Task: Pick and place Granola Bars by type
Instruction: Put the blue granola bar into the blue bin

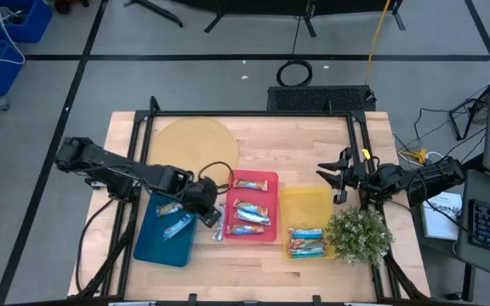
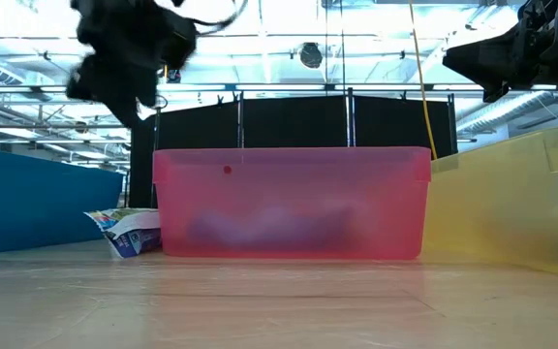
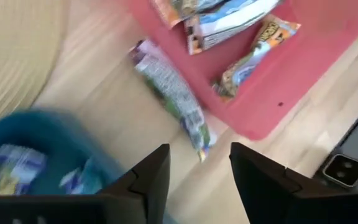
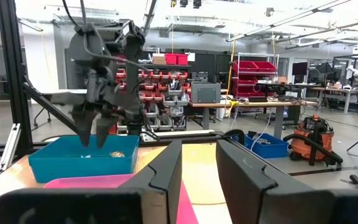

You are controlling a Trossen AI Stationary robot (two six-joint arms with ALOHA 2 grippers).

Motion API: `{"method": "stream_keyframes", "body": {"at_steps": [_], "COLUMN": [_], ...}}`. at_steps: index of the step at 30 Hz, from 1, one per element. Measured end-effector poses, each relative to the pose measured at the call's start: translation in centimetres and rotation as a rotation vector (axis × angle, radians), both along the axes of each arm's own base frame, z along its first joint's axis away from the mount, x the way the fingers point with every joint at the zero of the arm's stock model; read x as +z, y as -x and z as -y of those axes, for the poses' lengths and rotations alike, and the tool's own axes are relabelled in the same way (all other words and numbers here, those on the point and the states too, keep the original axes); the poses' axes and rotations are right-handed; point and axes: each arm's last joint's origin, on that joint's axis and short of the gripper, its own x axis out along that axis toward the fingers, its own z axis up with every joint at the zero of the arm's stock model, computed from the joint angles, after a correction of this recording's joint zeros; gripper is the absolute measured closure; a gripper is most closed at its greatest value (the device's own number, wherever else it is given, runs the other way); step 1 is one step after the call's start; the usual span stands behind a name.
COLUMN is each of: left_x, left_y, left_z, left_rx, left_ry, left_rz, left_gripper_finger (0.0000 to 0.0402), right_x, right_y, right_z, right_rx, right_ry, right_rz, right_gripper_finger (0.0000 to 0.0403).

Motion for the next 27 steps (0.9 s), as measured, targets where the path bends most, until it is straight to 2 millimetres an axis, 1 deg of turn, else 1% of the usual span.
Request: {"method": "stream_keyframes", "body": {"at_steps": [5,12,17,21,27], "left_x": [-2.9,-5.9,-7.6,-8.6,-8.7], "left_y": [-1.7,-2.9,-4.2,-5.0,-5.1], "left_z": [-0.5,-1.0,-0.7,-0.4,-0.3], "left_rx": [-0.104,-0.132,-0.146,-0.149,-0.146], "left_ry": [-0.006,-0.029,0.019,0.077,0.084], "left_rz": [-0.077,-0.164,-0.149,-0.132,-0.126], "left_gripper_finger": [0.0238,0.0236,0.0236,0.0236,0.0236], "right_x": [0.0,0.0,0.0,0.0,0.0], "right_y": [0.0,0.0,0.0,0.0,0.0], "right_z": [0.0,0.0,0.0,0.0,0.0], "right_rx": [0.000,0.000,0.000,0.000,0.000], "right_ry": [0.000,0.000,0.000,0.000,0.000], "right_rz": [-0.002,-0.001,-0.001,0.000,-0.001], "right_gripper_finger": [0.0312,0.0312,0.0312,0.0312,0.0312]}}
